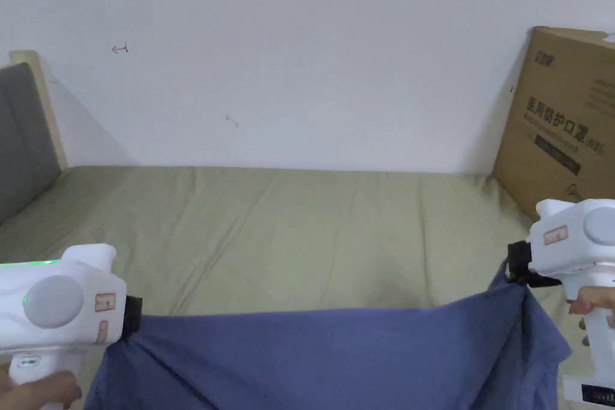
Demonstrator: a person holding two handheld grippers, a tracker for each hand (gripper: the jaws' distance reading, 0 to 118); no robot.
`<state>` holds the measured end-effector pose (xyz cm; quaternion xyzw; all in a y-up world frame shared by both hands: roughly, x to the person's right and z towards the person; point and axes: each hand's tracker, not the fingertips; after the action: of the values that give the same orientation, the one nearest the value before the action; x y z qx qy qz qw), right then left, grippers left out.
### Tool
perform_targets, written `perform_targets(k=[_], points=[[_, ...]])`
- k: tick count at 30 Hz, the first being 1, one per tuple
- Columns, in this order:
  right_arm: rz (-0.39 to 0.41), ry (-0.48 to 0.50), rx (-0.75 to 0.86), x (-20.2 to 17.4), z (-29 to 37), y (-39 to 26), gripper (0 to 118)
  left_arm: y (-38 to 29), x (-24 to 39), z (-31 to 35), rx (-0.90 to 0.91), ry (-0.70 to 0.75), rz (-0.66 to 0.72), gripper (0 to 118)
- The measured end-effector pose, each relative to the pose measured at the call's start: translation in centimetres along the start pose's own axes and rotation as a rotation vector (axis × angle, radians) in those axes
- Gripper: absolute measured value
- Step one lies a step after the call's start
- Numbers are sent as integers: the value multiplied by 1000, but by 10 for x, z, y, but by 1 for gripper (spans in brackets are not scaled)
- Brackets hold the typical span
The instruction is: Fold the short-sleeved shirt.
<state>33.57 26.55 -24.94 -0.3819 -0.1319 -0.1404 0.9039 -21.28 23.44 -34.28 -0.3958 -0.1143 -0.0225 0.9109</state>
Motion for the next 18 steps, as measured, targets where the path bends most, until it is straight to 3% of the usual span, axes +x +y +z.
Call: perform_targets(k=[5, 8, 18], points=[[-73, 37, 151, 9, 88, 38, 3, 49, 12, 64, 158, 2, -40, 2], [-63, 50, 228, 3, 124, 61, 3, 82, 23, 95, 230, 16, -64, 2], [-148, 67, 373, -23, 168, 185, 3, 228, 39, 130, 378, 83, -65, 2]])
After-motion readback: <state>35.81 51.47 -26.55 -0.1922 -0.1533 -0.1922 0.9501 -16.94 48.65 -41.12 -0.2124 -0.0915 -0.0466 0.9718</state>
